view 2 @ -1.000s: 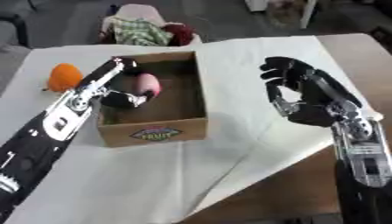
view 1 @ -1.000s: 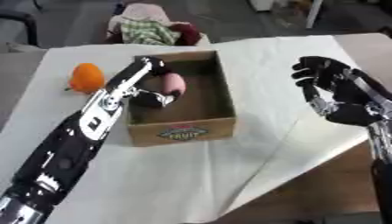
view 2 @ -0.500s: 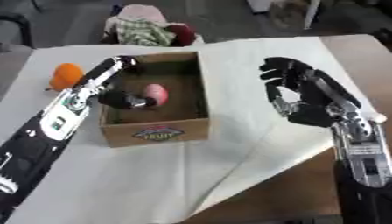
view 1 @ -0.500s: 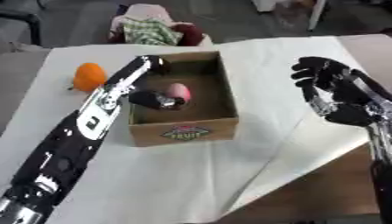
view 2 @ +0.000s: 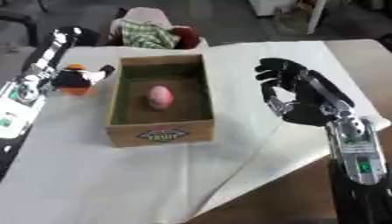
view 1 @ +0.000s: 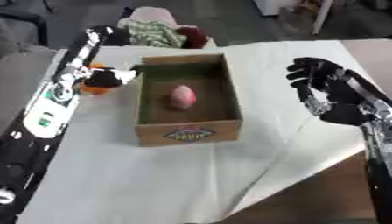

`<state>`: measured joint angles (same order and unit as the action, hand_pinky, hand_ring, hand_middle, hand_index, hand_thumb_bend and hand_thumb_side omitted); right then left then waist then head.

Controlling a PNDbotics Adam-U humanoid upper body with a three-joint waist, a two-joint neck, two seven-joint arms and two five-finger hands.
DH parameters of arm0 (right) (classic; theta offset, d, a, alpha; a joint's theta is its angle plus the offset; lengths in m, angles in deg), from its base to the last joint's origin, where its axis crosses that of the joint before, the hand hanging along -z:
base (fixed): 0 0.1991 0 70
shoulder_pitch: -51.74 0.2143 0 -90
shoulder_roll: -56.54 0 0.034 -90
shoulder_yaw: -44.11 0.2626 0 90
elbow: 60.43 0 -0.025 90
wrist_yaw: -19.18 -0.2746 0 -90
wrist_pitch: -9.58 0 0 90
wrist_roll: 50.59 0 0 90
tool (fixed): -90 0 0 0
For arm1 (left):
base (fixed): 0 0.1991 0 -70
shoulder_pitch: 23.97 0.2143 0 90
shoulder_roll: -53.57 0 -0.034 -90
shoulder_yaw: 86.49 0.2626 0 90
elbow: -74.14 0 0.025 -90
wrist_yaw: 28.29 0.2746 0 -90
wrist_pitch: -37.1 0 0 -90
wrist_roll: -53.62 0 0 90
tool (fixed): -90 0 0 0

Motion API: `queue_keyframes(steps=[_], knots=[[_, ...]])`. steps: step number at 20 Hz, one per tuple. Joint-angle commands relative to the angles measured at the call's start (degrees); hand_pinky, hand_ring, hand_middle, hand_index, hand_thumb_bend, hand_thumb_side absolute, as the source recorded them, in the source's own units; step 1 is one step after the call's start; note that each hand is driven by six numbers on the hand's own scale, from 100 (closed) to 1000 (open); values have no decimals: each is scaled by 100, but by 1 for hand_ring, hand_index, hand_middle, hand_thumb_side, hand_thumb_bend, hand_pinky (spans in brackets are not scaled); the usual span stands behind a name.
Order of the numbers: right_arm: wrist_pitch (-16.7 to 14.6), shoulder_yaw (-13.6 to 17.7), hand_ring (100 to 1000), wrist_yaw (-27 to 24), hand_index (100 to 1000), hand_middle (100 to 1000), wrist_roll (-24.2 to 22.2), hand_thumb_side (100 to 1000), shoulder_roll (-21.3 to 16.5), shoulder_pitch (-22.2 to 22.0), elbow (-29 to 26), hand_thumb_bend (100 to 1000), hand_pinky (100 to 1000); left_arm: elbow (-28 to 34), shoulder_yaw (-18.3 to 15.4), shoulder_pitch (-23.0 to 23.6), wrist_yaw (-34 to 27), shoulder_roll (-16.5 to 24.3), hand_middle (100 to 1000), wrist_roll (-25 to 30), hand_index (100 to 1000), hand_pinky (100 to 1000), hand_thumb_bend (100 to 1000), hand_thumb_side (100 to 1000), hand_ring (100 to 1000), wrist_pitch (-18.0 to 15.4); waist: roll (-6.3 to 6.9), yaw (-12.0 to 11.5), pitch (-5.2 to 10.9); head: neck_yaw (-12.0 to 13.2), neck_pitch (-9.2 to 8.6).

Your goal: Pick up objects on the table and place them in the box.

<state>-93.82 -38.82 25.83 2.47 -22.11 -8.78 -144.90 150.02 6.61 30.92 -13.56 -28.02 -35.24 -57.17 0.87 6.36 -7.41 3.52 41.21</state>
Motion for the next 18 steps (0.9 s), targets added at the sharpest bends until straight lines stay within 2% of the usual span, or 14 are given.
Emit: queue_keyframes(steps=[1,4,5,6,10,14,18], knots=[[-7,37,816,42,904,799,21,225,-86,71,-48,100,787,111,-140,-38,-330,344,642,-173,749,821,491,100,713,310,-4,0,78,-20,-58],[-8,29,816,50,904,799,12,230,-95,88,-44,100,787,8,-264,133,-348,508,647,-252,752,819,492,114,714,589,11,-35,41,-53,-68],[-9,20,816,52,904,799,2,229,-88,90,-40,100,787,-120,-298,153,-276,542,648,-265,754,819,468,100,715,683,13,-26,39,-48,-65],[-11,10,816,55,904,799,-9,229,-84,97,-36,100,787,-265,-307,132,-191,558,648,-257,754,818,496,130,715,781,14,-11,34,-41,-64],[-23,-6,816,64,904,798,-30,228,-67,121,-15,100,787,-868,-272,-103,127,546,652,-270,756,816,509,149,718,1043,8,59,25,-15,-58],[-39,-15,816,73,904,796,-36,228,-56,150,15,100,788,-1482,-267,-299,435,495,653,-323,756,812,519,163,718,987,-2,126,7,4,-61],[-55,-28,816,81,905,796,-48,228,-48,175,39,100,788,-2101,-234,-446,645,425,654,-368,757,811,531,174,718,721,-12,169,-21,5,-68]])
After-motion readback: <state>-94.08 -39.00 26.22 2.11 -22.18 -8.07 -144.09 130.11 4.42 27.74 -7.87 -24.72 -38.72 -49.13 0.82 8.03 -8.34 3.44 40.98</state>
